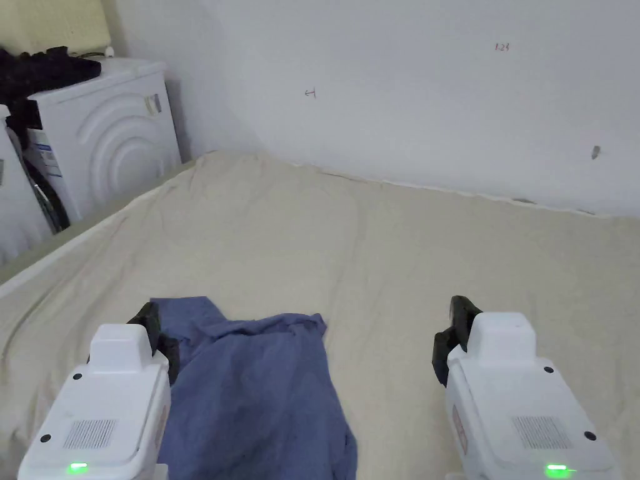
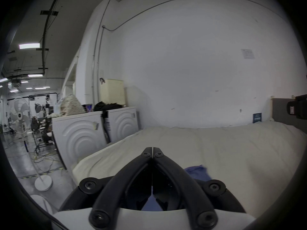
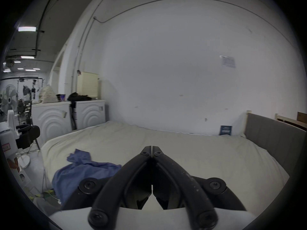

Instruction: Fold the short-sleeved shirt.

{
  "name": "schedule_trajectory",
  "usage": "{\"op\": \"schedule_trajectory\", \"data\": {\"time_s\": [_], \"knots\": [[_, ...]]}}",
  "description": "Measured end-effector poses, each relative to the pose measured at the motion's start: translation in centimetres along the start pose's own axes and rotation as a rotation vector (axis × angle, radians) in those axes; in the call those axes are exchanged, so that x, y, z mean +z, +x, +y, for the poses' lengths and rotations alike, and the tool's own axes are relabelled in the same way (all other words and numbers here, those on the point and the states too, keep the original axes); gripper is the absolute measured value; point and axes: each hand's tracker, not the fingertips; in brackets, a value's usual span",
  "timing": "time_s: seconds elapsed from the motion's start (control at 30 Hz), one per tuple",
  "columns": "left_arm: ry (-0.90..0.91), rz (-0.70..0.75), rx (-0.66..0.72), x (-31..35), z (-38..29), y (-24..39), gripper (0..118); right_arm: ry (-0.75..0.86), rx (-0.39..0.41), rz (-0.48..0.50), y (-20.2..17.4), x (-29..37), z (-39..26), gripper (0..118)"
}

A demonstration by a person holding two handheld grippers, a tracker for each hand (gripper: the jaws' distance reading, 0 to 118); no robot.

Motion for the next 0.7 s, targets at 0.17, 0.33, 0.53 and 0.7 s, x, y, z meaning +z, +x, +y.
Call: {"op": "schedule_trajectory", "data": {"time_s": [0.17, 0.33, 0.53, 0.7], "knots": [[-0.039, 0.072, -0.026, 0.4, -0.9, -3.7, 0, -0.003, -0.001, 0.079, -3.5, -1.0, 0.0, 1], [-0.119, 0.053, 0.005, -0.5, -1.1, -5.0, 0, -0.010, 0.003, 0.111, -4.6, -1.3, -0.2, 1], [-0.334, -0.107, 0.142, -4.6, -1.7, -3.2, 21, -0.032, 0.034, 0.077, -3.0, -1.4, -0.9, 1], [-0.557, -0.205, 0.237, -10.7, -3.9, -0.4, 82, -0.070, 0.031, 0.005, 0.2, -1.6, -1.8, 1]]}}
